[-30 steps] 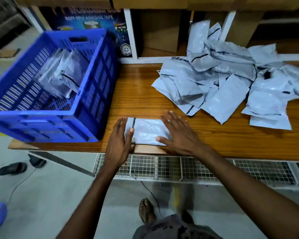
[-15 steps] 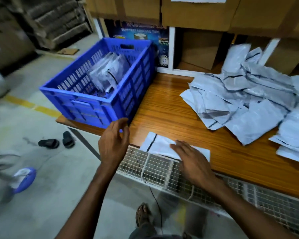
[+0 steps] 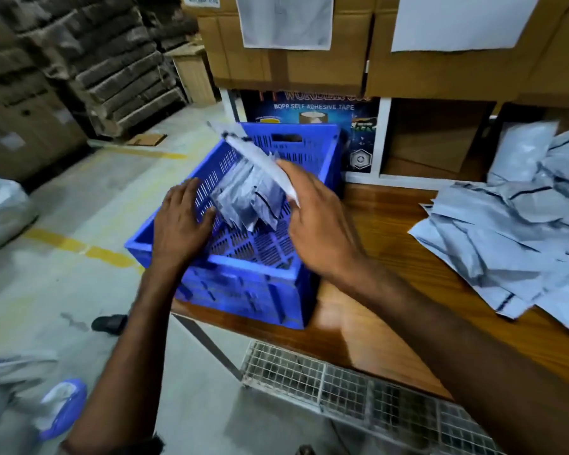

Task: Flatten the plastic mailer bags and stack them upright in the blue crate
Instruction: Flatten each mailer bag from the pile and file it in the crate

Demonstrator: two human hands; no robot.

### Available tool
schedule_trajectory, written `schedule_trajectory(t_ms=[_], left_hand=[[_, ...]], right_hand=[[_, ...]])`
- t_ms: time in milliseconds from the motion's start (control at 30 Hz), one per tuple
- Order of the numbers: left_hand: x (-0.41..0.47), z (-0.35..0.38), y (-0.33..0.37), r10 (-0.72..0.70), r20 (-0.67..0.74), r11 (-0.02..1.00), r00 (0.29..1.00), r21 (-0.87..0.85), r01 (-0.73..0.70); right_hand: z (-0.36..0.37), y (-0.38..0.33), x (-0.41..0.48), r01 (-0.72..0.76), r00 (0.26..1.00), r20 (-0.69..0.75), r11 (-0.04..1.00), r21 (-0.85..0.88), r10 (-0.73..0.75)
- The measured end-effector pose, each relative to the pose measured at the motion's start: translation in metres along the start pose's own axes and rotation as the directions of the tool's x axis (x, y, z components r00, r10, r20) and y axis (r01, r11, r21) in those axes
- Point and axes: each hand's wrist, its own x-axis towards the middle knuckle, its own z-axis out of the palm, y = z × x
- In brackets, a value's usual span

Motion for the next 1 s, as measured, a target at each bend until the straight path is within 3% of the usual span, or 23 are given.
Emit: schedule_trajectory(t_ms=[100, 167, 267, 333, 467, 533, 633, 700, 800, 1000], left_hand=[[0.041, 0.001, -0.031, 0.084, 0.336, 0.990, 0.938, 0.075, -0.116], [0.062, 0.006, -0.042, 0.151, 0.437, 0.974, 0.887, 0.089, -0.210], [0.087, 0.019, -0.060, 0.236, 0.487, 0.949, 0.841, 0.072, -0.308], [0.091, 0.028, -0.068, 0.290, 0.488, 0.927, 0.823, 0.071, -0.368], [0.082, 0.039, -0.075, 0.342, 0.343, 0.911, 0.875, 0.105, -0.398], [0.080, 0.045, -0.077, 0.332, 0.319, 0.907, 0.888, 0.152, -0.394], [0.081, 0.050, -0.078, 0.286, 0.296, 0.916, 0.912, 0.195, -0.350], [0.080, 0.050, -0.076, 0.259, 0.293, 0.924, 0.920, 0.203, -0.325], [0.080, 0.049, -0.074, 0.254, 0.316, 0.921, 0.914, 0.209, -0.328], [0.080, 0.048, -0.074, 0.245, 0.324, 0.922, 0.914, 0.214, -0.323]], right_hand=[[0.041, -0.019, 0.068, -0.254, 0.967, 0.046, 0.935, 0.247, 0.251], [0.075, -0.014, 0.109, -0.460, 0.880, 0.058, 0.815, 0.352, 0.471], [0.136, 0.021, 0.158, -0.659, 0.644, -0.085, 0.607, 0.444, 0.760], [0.166, 0.050, 0.176, -0.700, 0.507, -0.193, 0.532, 0.476, 0.840], [0.200, 0.096, 0.196, -0.772, 0.391, -0.209, 0.443, 0.456, 0.896], [0.211, 0.110, 0.202, -0.810, 0.423, -0.171, 0.456, 0.368, 0.890], [0.230, 0.125, 0.210, -0.830, 0.529, 0.035, 0.509, 0.227, 0.848], [0.236, 0.130, 0.210, -0.832, 0.538, 0.117, 0.504, 0.231, 0.835], [0.240, 0.136, 0.211, -0.838, 0.516, 0.061, 0.489, 0.243, 0.855], [0.239, 0.135, 0.212, -0.832, 0.535, 0.161, 0.484, 0.271, 0.829]])
